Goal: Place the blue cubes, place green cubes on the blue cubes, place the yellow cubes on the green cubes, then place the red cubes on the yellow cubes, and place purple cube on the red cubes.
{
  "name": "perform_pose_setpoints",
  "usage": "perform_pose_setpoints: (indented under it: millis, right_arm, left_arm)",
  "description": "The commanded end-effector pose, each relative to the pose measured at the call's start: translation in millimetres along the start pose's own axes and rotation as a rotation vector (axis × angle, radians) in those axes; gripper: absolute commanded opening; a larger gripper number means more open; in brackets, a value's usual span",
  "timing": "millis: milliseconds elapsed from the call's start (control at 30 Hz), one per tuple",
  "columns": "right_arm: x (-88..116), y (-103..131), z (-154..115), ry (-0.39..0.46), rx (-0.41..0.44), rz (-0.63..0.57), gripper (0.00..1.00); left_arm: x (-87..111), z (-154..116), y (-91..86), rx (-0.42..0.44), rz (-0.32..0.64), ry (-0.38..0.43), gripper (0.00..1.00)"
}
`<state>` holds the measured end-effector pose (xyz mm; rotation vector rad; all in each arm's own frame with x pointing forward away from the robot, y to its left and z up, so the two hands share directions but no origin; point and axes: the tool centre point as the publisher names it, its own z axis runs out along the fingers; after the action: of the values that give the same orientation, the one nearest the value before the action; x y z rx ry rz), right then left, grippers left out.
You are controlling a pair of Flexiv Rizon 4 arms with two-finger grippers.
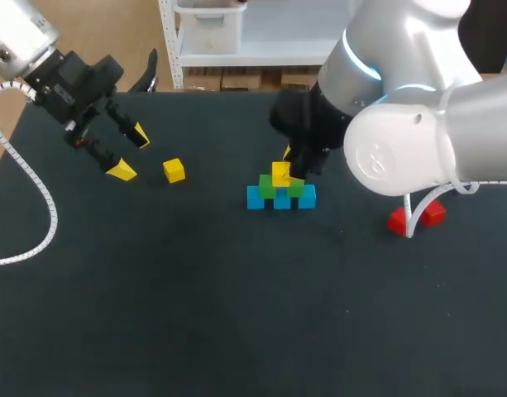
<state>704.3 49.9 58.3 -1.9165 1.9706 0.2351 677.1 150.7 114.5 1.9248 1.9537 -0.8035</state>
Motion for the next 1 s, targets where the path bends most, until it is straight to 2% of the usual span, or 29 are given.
perform_pose_setpoints:
  millis: [33,67,100,133,333,500,533,733,900,967,1000]
  right_arm:
    - [1,1,-1,-0.002,0.000,-0.001,0.62]
    - [1,1,-1,-0.002,0.000,-0.001,0.69]
    - [1,1,-1,-0.003,0.000,-0.001,0.90]
    - [1,1,-1,-0.003,0.001,-0.001,1.00]
    - [6,0,-6,-0.008,0.009,0.006,1.00]
    - [15,-2,-19,-0.035,0.004,-0.047,1.00]
    - [17,-3,-22,-0.033,0.003,-0.052,0.91]
    - [35,-6,-36,-0.022,0.001,-0.078,0.91]
    - [53,-9,-48,-0.022,-0.006,-0.128,0.75]
    - [61,-12,-53,-0.029,-0.010,-0.168,0.72]
    - [66,-13,-56,-0.034,-0.014,-0.192,0.63]
  left_arm:
    - [0.5,0,1.3,0.001,0.002,0.000,1.00]
    - [0.5,0,1.3,0.001,0.002,0.000,1.00]
    - [0.5,0,1.3,0.001,0.002,0.000,1.00]
    - [0.5,0,1.3,0.001,0.002,0.000,1.00]
    - [0.5,0,1.3,0.001,0.002,0.000,1.00]
    - [0.5,0,1.3,0.001,0.002,0.000,1.00]
    - [0.5,0,1.3,0.001,0.002,0.000,1.00]
    - [0.5,0,1.3,0.001,0.002,0.000,1.00]
    - [0.5,0,1.3,0.001,0.002,0.000,1.00]
    - [0.5,0,1.3,0.001,0.002,0.000,1.00]
    - [0.5,0,1.3,0.001,0.002,0.000,1.00]
